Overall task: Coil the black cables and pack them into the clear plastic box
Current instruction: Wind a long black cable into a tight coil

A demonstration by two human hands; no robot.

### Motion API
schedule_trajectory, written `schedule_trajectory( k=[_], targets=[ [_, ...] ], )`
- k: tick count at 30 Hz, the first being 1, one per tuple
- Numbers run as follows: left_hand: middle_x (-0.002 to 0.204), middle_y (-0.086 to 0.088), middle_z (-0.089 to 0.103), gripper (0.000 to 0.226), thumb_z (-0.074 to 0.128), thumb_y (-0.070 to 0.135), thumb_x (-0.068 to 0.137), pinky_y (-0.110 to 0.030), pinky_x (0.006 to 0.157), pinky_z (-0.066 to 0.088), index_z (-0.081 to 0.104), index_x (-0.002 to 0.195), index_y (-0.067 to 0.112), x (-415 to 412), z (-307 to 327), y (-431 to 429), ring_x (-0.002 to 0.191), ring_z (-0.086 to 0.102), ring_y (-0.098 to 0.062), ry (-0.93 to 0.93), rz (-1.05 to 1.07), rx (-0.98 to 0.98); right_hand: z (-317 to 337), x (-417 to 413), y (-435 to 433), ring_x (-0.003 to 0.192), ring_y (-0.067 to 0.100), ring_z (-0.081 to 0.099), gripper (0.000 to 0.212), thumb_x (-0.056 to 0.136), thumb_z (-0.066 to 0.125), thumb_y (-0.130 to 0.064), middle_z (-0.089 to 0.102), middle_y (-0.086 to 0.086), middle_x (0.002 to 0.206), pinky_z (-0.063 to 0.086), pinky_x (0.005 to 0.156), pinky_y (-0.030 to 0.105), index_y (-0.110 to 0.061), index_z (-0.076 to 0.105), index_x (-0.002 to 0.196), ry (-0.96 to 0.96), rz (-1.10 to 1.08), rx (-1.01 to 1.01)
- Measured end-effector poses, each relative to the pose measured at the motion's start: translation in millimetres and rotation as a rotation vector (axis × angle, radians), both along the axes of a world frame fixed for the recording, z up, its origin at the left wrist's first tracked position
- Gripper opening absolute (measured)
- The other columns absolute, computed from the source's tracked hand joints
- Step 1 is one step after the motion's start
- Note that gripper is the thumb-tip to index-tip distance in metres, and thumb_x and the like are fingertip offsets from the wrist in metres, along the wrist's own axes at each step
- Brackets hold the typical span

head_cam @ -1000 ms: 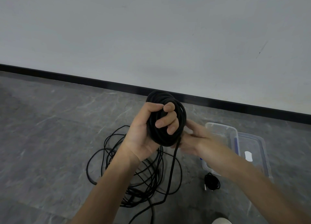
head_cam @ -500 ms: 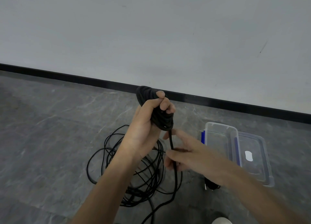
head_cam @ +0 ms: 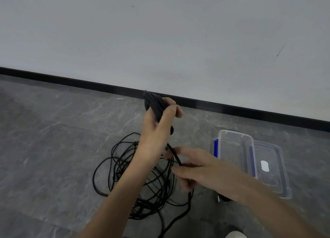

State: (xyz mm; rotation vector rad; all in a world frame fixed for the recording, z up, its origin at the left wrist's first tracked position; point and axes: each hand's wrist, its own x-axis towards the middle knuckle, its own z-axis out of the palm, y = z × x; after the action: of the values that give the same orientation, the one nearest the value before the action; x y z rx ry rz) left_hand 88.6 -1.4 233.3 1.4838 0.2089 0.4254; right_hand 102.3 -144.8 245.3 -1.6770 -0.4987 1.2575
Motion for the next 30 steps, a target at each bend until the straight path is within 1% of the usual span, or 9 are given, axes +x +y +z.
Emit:
schedule_trajectory(
  k=[4,9,14,16,18,21,25,28,30],
  targets=[
    [0.078,0.003,0.06,0.013,0.049,0.001,0.095,-0.009,0.074,0.045,0.055,0.088,0.009,0,1,0,0.076,0.058,0.001,0.034,0.046,0.077,0,6,-1,0.06,0.013,0.058,0.02,0.097,0.052,-0.015,0.058,0.005,0.064,0.049,0.067,0.022,0.0,0.064,0.103,-0.048,-0.024,0.013],
    [0.075,-0.001,0.063,0.01,0.054,0.014,0.093,-0.021,0.065,0.05,0.059,0.085,0.014,4,-10,5,0.072,0.06,-0.014,0.132,0.014,0.342,1,8,-7,0.059,0.01,0.056,0.015,0.097,0.052,-0.013,0.057,-0.001,0.06,0.05,0.066,0.023,-0.003,0.058,0.107,-0.022,-0.022,0.048],
    [0.071,0.008,0.066,0.015,0.054,0.026,0.094,-0.011,0.063,0.046,0.061,0.086,0.017,4,-14,7,0.069,0.062,-0.001,0.26,-0.113,0.534,2,11,-9,0.047,0.005,0.034,0.021,0.1,0.049,-0.018,0.035,-0.012,0.052,0.041,0.056,0.02,-0.011,0.064,0.113,-0.019,-0.057,0.035],
    [0.064,0.008,0.063,0.024,0.053,0.031,0.095,-0.015,0.063,0.046,0.06,0.076,0.018,4,-14,8,0.064,0.061,-0.003,0.279,-0.178,0.567,5,13,-10,0.044,0.004,0.033,0.022,0.099,0.05,-0.019,0.034,-0.013,0.048,0.038,0.052,0.019,-0.013,0.067,0.111,-0.067,-0.079,0.025],
    [0.056,0.006,0.055,0.04,0.052,0.038,0.095,-0.024,0.054,0.043,0.055,0.066,0.009,3,-16,10,0.053,0.052,-0.009,0.311,-0.245,0.585,6,14,-11,0.042,0.004,0.032,0.021,0.098,0.052,-0.018,0.035,-0.012,0.045,0.033,0.046,0.018,-0.014,0.07,0.107,-0.102,-0.121,0.023],
    [0.051,-0.002,0.042,0.067,0.048,0.061,0.088,-0.034,0.048,0.037,0.048,0.062,0.0,1,-17,11,0.046,0.04,-0.017,0.377,-0.31,0.661,5,17,-12,0.038,0.001,0.03,0.02,0.096,0.053,-0.012,0.037,-0.014,0.041,0.025,0.042,0.017,-0.011,0.072,0.101,-0.134,-0.19,0.028],
    [0.056,-0.002,0.043,0.074,0.031,0.082,0.071,-0.021,0.051,0.035,0.045,0.063,0.009,-4,-10,6,0.049,0.041,-0.012,0.557,-0.366,0.684,5,20,-15,0.044,0.001,0.04,0.018,0.091,0.058,-0.006,0.049,-0.01,0.046,0.031,0.046,0.012,-0.012,0.075,0.088,-0.205,-0.228,0.077],
    [0.059,0.0,0.055,0.086,0.019,0.082,0.077,-0.018,0.062,0.038,0.058,0.071,0.006,-6,-3,5,0.052,0.051,-0.005,0.613,-0.549,0.555,6,24,-19,0.058,0.013,0.061,0.009,0.086,0.067,-0.01,0.068,0.01,0.066,0.045,0.057,0.013,-0.01,0.076,0.088,-0.275,-0.211,0.172],
    [0.057,0.0,0.054,0.086,0.014,0.076,0.083,-0.02,0.069,0.04,0.062,0.075,0.006,-7,-1,4,0.053,0.05,-0.005,0.61,-0.666,0.505,4,29,-23,0.073,0.023,0.07,0.015,0.077,0.074,-0.018,0.073,0.014,0.077,0.052,0.069,0.019,-0.006,0.074,0.087,-0.32,-0.231,0.218]
  ],
)
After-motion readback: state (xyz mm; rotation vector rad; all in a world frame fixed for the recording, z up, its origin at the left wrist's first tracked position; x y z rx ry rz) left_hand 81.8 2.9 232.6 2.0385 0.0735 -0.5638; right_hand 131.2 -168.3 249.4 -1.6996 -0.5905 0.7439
